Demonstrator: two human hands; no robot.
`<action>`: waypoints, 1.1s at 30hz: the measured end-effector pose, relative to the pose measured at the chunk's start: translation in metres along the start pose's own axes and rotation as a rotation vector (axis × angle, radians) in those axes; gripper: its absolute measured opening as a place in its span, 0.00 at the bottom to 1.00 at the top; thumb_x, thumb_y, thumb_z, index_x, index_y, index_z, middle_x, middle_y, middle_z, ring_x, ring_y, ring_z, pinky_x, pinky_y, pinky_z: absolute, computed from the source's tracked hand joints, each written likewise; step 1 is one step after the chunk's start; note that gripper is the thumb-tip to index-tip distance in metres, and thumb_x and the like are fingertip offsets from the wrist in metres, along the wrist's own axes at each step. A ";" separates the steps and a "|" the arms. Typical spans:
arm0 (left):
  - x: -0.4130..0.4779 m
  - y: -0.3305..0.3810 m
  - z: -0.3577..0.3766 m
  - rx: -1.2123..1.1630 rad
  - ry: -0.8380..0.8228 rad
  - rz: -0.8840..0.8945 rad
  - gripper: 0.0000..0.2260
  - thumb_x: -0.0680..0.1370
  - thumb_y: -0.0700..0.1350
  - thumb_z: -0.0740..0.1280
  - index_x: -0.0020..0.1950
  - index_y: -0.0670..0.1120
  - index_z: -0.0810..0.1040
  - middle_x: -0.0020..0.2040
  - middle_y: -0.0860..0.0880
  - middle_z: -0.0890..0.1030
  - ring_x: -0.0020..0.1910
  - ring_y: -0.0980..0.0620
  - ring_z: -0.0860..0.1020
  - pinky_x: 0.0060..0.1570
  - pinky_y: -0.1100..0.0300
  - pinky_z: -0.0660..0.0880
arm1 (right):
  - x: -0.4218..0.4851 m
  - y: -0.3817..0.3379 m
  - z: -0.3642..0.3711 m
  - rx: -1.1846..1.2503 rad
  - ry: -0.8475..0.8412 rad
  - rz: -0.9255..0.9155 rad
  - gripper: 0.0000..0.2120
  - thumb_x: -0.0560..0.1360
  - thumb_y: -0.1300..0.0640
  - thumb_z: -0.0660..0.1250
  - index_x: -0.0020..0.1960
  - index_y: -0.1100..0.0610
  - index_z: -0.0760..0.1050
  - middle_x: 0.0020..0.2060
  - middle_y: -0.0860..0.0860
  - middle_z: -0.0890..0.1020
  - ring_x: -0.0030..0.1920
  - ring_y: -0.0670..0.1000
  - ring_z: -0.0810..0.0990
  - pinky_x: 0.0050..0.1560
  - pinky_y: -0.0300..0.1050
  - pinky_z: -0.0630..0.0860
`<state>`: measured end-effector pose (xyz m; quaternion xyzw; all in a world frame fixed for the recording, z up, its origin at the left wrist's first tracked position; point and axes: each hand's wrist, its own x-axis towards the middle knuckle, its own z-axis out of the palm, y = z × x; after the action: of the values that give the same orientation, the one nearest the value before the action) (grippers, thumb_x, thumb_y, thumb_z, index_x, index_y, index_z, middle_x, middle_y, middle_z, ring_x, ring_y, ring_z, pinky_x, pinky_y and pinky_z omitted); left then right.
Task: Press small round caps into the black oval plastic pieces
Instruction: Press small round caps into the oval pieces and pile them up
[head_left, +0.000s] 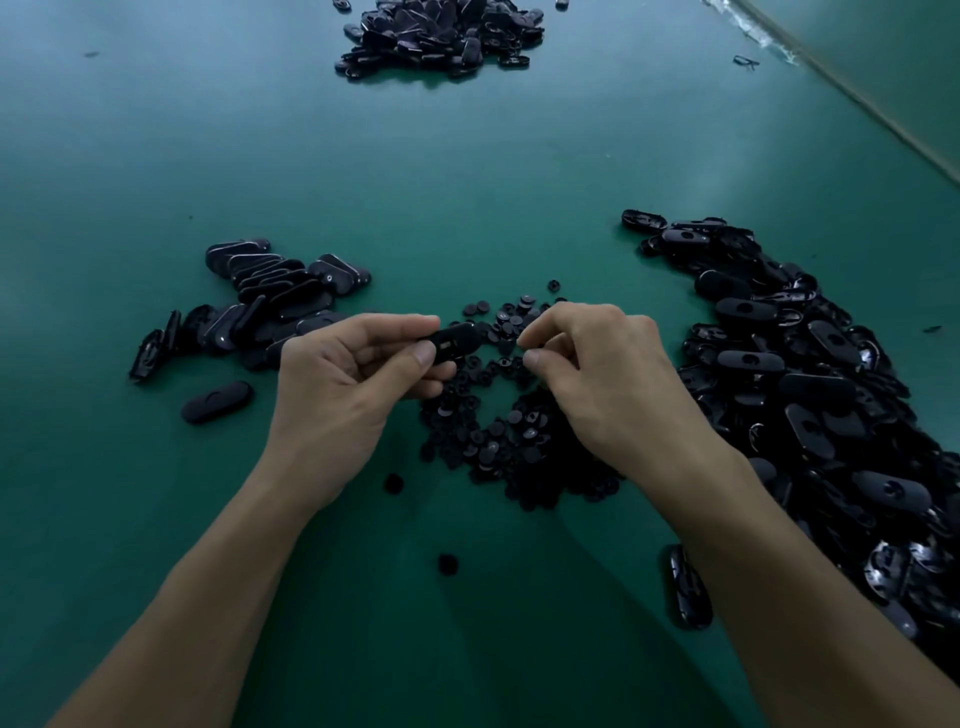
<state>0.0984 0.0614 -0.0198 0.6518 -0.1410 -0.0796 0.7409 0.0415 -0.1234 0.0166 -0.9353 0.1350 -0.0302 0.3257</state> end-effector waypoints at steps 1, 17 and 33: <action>0.000 -0.001 0.000 0.004 -0.002 0.001 0.07 0.73 0.40 0.70 0.50 0.44 0.83 0.40 0.47 0.86 0.41 0.49 0.86 0.41 0.64 0.81 | 0.000 0.000 0.000 -0.006 -0.012 -0.009 0.07 0.82 0.55 0.65 0.56 0.53 0.81 0.45 0.48 0.81 0.48 0.49 0.79 0.46 0.40 0.75; 0.002 -0.005 -0.006 0.135 -0.026 0.075 0.12 0.71 0.46 0.77 0.54 0.53 0.84 0.38 0.55 0.81 0.35 0.55 0.81 0.42 0.61 0.81 | -0.001 -0.013 -0.005 0.201 0.069 -0.143 0.04 0.79 0.58 0.70 0.51 0.54 0.84 0.35 0.39 0.81 0.37 0.37 0.82 0.40 0.26 0.74; 0.001 -0.006 -0.004 0.140 -0.003 0.192 0.10 0.69 0.48 0.79 0.47 0.57 0.83 0.39 0.57 0.83 0.37 0.60 0.78 0.42 0.68 0.75 | -0.001 -0.010 -0.002 0.267 -0.024 -0.125 0.07 0.77 0.61 0.72 0.51 0.51 0.84 0.34 0.42 0.83 0.37 0.37 0.82 0.43 0.29 0.76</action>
<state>0.1012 0.0645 -0.0257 0.6852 -0.2091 0.0006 0.6977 0.0427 -0.1166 0.0240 -0.8905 0.0673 -0.0571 0.4463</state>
